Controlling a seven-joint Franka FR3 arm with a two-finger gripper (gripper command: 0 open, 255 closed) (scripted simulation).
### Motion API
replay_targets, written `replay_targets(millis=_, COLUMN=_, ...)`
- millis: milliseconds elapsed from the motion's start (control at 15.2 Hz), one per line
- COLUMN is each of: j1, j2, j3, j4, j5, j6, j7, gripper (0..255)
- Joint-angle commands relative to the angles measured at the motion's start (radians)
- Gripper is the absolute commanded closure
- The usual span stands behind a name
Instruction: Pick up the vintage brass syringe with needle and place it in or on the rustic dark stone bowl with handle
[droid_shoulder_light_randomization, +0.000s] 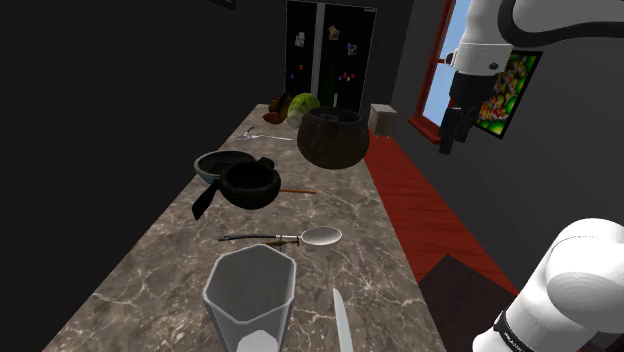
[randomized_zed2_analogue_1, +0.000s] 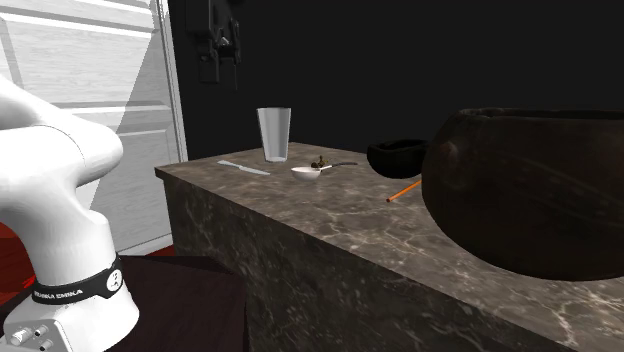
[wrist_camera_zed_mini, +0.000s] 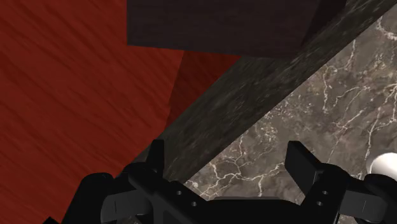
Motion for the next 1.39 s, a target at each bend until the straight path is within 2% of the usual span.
replay_targets(millis=0, j1=0.000, j2=0.000, j3=0.000, j4=0.000, j5=0.000, j6=0.000, j7=0.000, gripper=0)
replay_targets(millis=660, j1=0.118, j2=0.249, j3=0.089, j4=0.039, j5=0.074, j6=0.196, j7=-0.047, gripper=0)
replay_targets(millis=1320, j1=0.219, j2=0.514, j3=0.190, j4=0.148, j5=0.113, j6=0.344, j7=-0.096, gripper=0)
